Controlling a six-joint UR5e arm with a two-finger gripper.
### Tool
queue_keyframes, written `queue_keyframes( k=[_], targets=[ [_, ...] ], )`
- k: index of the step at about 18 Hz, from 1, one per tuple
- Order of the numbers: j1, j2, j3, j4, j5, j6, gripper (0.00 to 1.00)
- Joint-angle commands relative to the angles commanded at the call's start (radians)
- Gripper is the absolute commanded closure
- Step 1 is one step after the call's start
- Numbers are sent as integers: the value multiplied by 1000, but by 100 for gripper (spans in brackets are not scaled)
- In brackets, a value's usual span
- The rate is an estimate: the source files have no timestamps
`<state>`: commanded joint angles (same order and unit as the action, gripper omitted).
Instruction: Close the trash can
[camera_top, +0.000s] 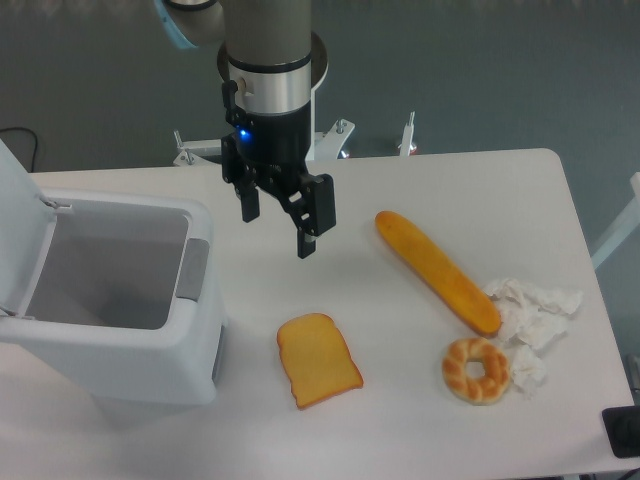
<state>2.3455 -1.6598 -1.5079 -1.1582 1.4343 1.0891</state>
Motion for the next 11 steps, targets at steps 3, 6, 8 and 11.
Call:
queue_keyframes(
  k=[3, 6, 8, 11],
  targets=[
    [-2, 0, 2, 0, -8, -2, 0],
    [-2, 0, 3, 2, -21, -60, 0],
    [2, 0, 5, 11, -61, -98, 0],
    [12, 2, 5, 20, -104, -110, 0]
  ],
)
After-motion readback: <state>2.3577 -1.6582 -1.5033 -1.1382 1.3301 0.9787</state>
